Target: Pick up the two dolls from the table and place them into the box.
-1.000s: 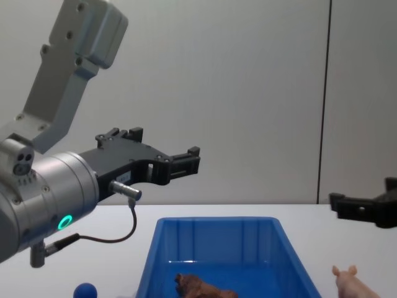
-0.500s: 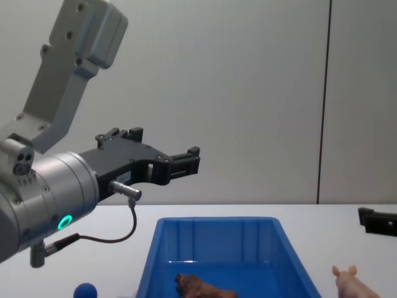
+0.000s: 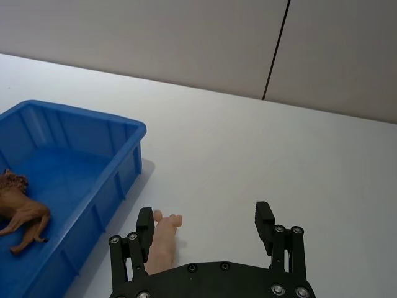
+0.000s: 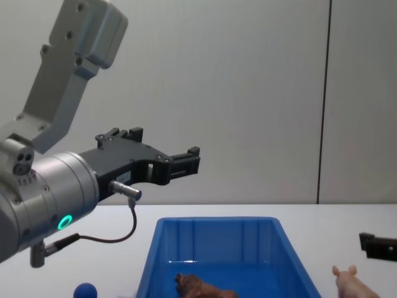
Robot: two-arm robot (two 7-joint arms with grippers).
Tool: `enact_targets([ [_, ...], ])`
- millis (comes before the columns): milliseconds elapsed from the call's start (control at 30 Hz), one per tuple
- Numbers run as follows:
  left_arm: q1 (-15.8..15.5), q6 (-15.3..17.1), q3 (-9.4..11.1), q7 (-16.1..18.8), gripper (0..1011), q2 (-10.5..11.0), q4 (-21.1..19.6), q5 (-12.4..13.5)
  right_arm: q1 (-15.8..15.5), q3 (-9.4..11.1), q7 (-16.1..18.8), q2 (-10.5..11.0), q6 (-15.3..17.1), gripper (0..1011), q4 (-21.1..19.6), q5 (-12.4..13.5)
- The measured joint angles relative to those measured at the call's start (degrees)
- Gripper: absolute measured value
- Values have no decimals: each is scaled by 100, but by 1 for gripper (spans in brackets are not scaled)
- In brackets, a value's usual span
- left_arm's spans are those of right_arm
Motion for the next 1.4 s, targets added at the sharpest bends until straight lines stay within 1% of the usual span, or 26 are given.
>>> enact_targets([
  [467,0,0,0,0,1001,0,0,0,-22,-65,173,-88,113,1001,143,42],
  [700,0,0,0,0,1001,0,0,0,-35,-120,219,-150,186,1001,200,21],
  [1267,0,0,0,0,1001,0,0,0,7,-253,158,-358,489,1001,375,-112],
  [1300,0,0,0,0,1001,0,0,0,14,-259,151,-370,498,999,392,-119],
  [1400,0,0,0,0,1001,0,0,0,38,-275,128,-412,525,941,450,-147],
])
